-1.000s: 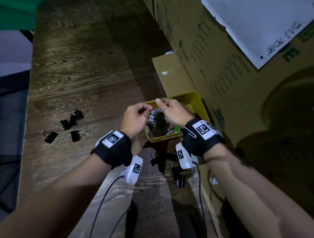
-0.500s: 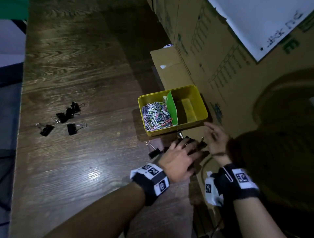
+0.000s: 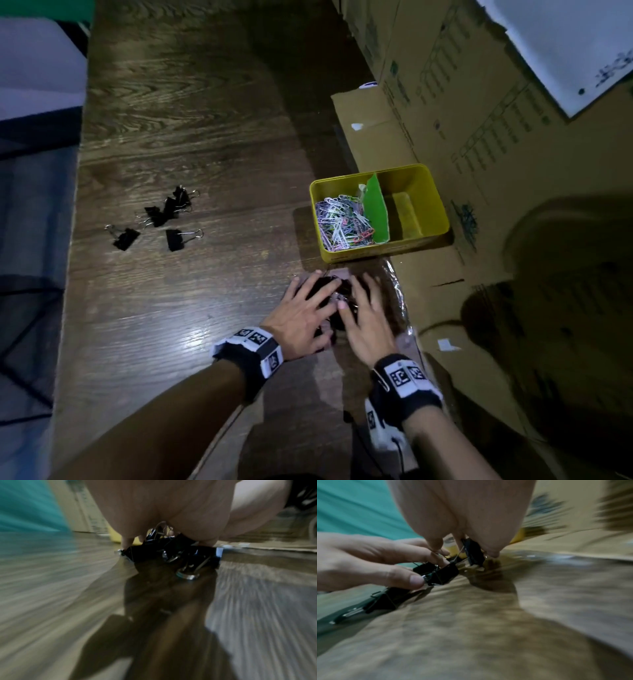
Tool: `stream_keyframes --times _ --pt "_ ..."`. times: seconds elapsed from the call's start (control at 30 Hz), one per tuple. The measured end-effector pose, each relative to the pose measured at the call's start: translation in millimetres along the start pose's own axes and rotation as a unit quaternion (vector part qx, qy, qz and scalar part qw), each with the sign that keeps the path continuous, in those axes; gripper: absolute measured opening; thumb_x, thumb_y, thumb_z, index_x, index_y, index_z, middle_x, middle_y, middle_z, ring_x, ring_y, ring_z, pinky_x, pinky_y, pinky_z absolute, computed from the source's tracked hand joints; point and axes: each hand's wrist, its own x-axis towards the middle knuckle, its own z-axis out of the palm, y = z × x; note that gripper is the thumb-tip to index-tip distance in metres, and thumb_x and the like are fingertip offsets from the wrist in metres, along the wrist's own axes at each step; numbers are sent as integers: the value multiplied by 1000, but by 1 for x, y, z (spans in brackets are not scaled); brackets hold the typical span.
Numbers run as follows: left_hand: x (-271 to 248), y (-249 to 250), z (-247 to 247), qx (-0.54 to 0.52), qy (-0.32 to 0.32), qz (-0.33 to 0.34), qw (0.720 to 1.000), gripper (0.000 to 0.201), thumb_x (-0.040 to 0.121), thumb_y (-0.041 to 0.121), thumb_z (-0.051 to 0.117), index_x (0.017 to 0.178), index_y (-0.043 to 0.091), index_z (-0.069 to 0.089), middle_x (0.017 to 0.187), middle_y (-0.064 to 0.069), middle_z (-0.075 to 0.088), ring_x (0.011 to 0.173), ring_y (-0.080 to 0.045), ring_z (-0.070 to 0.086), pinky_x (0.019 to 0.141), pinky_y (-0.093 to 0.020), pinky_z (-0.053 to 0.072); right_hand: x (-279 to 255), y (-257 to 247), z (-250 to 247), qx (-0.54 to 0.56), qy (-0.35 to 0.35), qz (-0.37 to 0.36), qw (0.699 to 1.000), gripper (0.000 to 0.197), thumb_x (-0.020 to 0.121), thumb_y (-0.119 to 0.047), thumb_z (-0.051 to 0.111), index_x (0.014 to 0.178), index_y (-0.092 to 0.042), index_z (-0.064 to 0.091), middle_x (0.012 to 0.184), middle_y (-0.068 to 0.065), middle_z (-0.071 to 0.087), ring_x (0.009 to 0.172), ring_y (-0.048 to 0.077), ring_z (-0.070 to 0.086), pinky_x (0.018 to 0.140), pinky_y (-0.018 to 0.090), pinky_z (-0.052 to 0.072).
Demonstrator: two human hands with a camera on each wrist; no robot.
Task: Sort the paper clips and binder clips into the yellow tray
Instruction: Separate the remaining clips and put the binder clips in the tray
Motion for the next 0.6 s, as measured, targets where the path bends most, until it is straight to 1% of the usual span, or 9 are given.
stream_keyframes --times 0.07,0.17,0.27,0.33,0.4,0.43,0.5,0.53,0.6 --pt "-22 -21 1 -9 9 -25 1000 56 77 46 41 129 26 41 152 -4 28 141 -36 17 108 -60 25 4 -21 17 -7 -32 -19 999 62 95 -44 35 148 -14 24 158 9 5 147 23 0 118 31 8" --pt "-50 -50 -1 -27 15 -69 997 56 77 46 44 130 27 40 151 -3 29 141 -34 17 108 -58 26 14 -56 40 -10 -85 -37 996 63 97 -40 38 149 -12 16 158 12 -2 146 25 -7 117 30 1" --pt "-72 -78 -1 -51 17 -79 995 59 83 50 43 135 23 37 153 -2 23 143 -31 10 111 -58 21 21 -89 59 1 -143 -54 988 65 98 -36 41 150 -14 7 157 9 -11 145 23 -13 119 37 1" --pt "-85 -95 -4 -70 21 -69 995 61 86 55 44 137 22 36 156 0 15 144 -27 5 112 -57 20 28 -106 66 14 -174 -52 983 67 98 -39 40 150 -19 2 157 4 -17 145 19 -13 119 35 3" --pt "-97 -111 -11 -102 37 -42 993 64 87 58 45 139 22 35 157 3 6 144 -22 3 114 -51 18 35 -117 68 27 -183 -61 981 72 97 -43 42 150 -24 -3 157 0 -18 146 16 -9 116 33 7" --pt "-103 -119 -17 -118 52 -25 991 64 87 59 45 139 24 35 157 4 4 144 -20 5 113 -45 20 39 -119 68 28 -179 -66 981 76 95 -46 44 150 -25 -4 157 -2 -18 146 15 -8 116 35 8" --pt "-115 -138 -31 -133 92 -5 987 63 87 61 45 138 25 38 156 4 6 140 -15 15 106 -35 28 46 -116 67 19 -173 -68 982 89 88 -52 53 150 -26 -5 158 -3 -18 145 13 -11 119 39 8" --pt "-119 -151 -37 -136 124 -10 983 62 87 61 44 136 25 41 155 3 11 137 -13 21 103 -33 32 49 -112 67 11 -178 -62 982 100 81 -56 60 149 -27 -7 157 -3 -19 145 13 -13 119 40 7" --pt "-123 -181 -49 -135 197 -66 969 61 86 60 44 134 22 44 153 -2 21 134 -15 28 105 -41 35 52 -105 68 -22 -200 -55 978 126 63 -65 72 148 -31 -14 156 -5 -24 143 13 -20 118 45 4"
